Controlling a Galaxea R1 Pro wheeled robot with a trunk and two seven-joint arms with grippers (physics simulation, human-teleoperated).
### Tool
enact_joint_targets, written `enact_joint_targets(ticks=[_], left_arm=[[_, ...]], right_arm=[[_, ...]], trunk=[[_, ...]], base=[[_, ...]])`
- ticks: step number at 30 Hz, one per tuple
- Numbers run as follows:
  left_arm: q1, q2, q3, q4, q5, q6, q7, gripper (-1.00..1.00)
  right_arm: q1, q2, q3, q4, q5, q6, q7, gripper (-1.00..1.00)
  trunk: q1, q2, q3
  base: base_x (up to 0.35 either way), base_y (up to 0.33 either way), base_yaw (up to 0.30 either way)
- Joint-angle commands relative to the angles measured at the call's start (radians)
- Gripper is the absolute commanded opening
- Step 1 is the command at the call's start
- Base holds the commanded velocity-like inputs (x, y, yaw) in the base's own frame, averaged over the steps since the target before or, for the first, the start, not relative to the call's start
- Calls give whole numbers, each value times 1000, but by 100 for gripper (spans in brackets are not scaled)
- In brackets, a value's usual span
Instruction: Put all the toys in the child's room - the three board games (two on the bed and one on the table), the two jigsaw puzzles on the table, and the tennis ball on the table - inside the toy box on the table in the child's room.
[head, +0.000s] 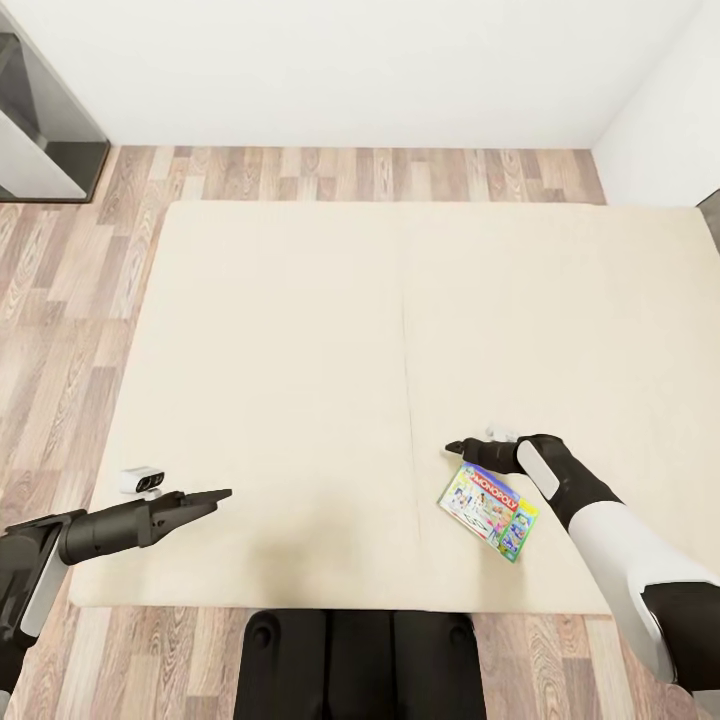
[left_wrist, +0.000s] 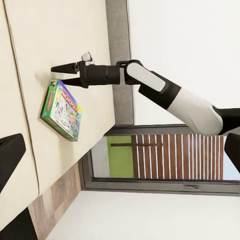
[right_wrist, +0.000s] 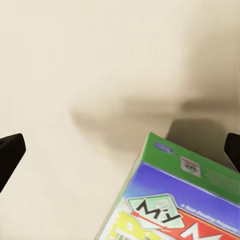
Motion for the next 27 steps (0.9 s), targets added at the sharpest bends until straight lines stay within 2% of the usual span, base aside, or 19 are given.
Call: enact_joint_targets(ticks=[1, 27], left_arm=[[0, 0, 0, 0, -1, 11, -4, 100], [0, 0, 0, 0, -1, 11, -4, 100]], right_arm=[[0, -1, 5, -1, 3, 4, 4, 100], [-8, -1, 4, -1, 2, 11, 4, 100]], trunk=[[1, -2, -2], [1, -2, -25]], base=[[0, 0, 0], [0, 0, 0]])
